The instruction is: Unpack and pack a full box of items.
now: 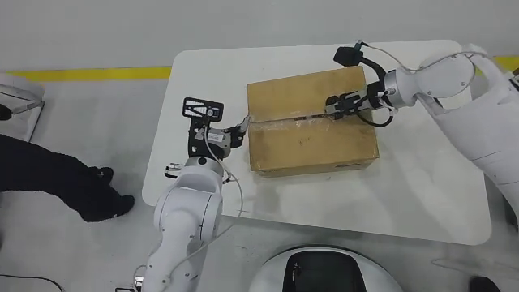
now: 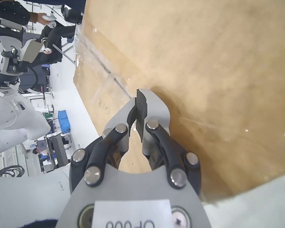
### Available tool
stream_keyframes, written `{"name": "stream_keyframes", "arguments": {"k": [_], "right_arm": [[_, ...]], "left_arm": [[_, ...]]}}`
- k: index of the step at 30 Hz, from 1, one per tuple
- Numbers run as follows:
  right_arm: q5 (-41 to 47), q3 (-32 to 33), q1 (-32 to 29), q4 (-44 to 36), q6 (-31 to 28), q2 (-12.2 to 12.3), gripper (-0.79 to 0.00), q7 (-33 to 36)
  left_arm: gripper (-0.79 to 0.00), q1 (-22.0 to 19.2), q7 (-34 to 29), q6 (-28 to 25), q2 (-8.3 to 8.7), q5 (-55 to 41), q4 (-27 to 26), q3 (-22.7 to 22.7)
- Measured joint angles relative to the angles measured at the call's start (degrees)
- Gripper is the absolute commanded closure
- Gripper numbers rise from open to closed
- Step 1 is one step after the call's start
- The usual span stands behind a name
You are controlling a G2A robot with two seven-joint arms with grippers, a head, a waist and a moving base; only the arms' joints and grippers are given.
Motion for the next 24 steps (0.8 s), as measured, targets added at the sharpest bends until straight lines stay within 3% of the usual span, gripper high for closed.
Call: {"name": "stream_keyframes", "arguments": {"k": [13,24], "right_arm": [[-3.53,3.92,-0.30,-2.84,1.11,1.69,0.000,1.24],[-2.81,4.43,0.52,-2.98,1.45,2.36,0.000,6.23]], "left_arm": [[-0.785,-0.55,0.31,-1.96,-0.40,-0.81,0.18,1.39],[-0.785,-2.42,0.61,-1.44,-1.15,-2.32,2.40,4.23]]}}
